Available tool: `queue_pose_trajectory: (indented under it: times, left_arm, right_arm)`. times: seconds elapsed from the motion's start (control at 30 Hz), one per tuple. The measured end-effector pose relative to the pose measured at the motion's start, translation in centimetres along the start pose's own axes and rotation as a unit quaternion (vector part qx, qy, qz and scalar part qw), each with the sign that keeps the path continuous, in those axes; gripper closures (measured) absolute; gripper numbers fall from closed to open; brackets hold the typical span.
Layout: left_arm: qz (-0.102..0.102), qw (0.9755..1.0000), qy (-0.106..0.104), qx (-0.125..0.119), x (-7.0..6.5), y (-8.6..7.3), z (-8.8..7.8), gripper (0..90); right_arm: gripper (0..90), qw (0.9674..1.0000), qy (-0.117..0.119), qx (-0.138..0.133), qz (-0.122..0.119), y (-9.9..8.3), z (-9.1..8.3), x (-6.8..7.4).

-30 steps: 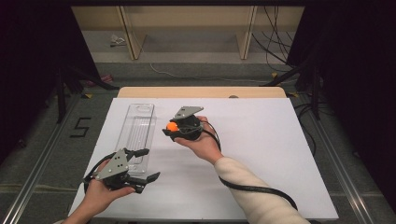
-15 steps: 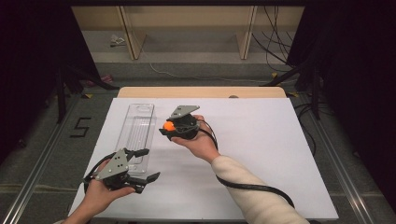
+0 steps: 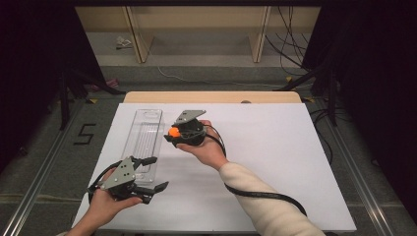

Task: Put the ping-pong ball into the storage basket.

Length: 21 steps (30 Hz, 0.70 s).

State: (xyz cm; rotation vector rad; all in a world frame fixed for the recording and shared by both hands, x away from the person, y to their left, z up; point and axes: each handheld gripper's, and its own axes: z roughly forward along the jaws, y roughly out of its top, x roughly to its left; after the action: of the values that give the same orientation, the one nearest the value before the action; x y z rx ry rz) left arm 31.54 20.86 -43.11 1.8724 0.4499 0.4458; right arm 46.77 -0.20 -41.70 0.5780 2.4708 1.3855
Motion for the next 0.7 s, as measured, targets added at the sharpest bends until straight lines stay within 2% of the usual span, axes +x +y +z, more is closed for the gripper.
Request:
queue_pose_trajectory:
  times: [0.7]
  left_arm:
    - [-0.001, 1.0, -0.002, -0.001, -0.01, 0.01, 0.01, 16.5]
  right_arm:
    - [51.6, 1.0, 0.006, 0.003, -0.003, 0.72, 0.74, 0.12]
